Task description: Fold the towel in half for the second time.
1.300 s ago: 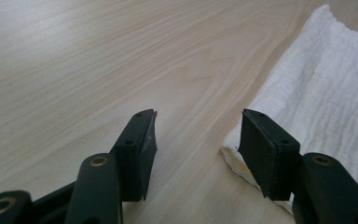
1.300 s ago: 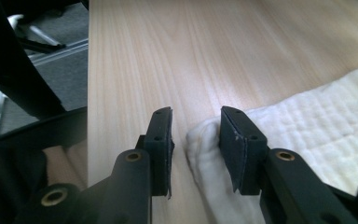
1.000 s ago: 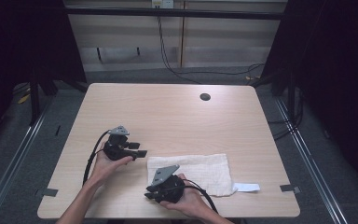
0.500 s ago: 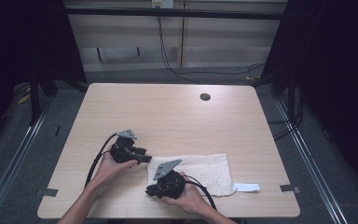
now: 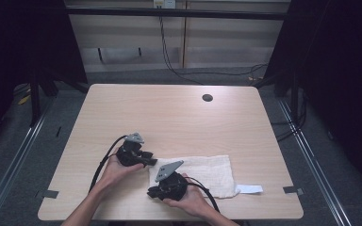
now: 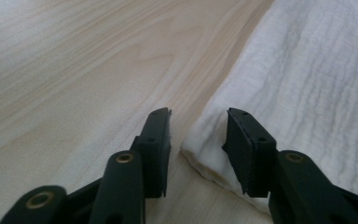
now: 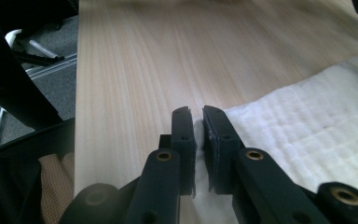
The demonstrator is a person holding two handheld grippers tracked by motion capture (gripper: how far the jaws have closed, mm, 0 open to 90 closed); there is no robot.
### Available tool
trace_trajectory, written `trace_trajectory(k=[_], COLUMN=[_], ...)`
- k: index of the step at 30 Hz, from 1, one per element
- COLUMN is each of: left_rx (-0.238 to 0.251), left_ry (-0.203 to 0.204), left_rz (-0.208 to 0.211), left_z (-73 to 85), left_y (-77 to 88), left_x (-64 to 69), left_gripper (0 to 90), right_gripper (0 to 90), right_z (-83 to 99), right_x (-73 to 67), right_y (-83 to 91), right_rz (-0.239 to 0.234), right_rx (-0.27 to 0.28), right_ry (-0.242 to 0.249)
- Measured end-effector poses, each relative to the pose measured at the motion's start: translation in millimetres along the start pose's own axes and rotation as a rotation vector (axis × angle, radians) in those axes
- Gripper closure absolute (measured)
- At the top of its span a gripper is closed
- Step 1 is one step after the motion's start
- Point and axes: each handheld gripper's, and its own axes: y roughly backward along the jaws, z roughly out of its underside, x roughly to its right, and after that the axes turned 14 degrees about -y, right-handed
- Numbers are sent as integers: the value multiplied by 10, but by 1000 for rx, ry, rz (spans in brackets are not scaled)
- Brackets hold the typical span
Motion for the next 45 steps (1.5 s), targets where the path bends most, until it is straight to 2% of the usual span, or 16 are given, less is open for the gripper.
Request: trace_trajectory(k=[2, 4, 5, 9, 11, 12, 13, 14, 16, 17, 19, 21, 26, 32, 38, 45], left_rx=[0, -8, -15, -25, -28, -34, -20, -24, 2, 14, 14, 36, 39, 46, 64, 84], left_ry=[-8, -27, -29, -35, -36, -25, -21, -19, -3, -7, -3, 12, 20, 35, 44, 53], left_rz=[6, 46, 53, 63, 67, 68, 78, 65, 64, 69, 71, 78, 62, 66, 54, 60], left_z=[-1, 2, 1, 19, 22, 23, 29, 26, 27, 26, 19, 18, 19, 7, -8, -7], left_y=[-1, 4, 7, 18, 23, 28, 19, 21, 22, 29, 39, 53, 57, 60, 131, 187], left_x=[0, 19, 30, 56, 50, 49, 41, 39, 37, 26, 21, 6, 0, -9, -10, -25], left_gripper=[597, 662, 683, 808, 840, 845, 849, 851, 851, 851, 852, 851, 850, 850, 847, 848], right_gripper=[832, 834, 835, 840, 843, 844, 844, 848, 849, 850, 850, 852, 852, 852, 852, 852], right_z=[0, -3, -1, -7, -9, -9, -9, -12, -18, -19, -18, -22, -34, -60, -122, -154], right_x=[1, 4, 3, 9, 11, 8, 6, 10, 17, 30, 34, 43, 64, 56, 7, -34], right_y=[-2, 1, 1, 0, 0, 1, 2, 2, 3, 3, 4, 8, 30, 102, 159, 192], right_rz=[0, 1, 2, -3, -3, -2, -2, 0, -12, -18, -22, -30, -41, -40, -34, -33], right_rx=[0, -2, 0, -3, -4, -3, -4, -5, -9, -10, -11, -9, 4, 31, 54, 66], right_ry=[1, -5, -6, -17, -18, -21, -22, -16, -25, -22, -29, -29, -37, -50, -33, -28])
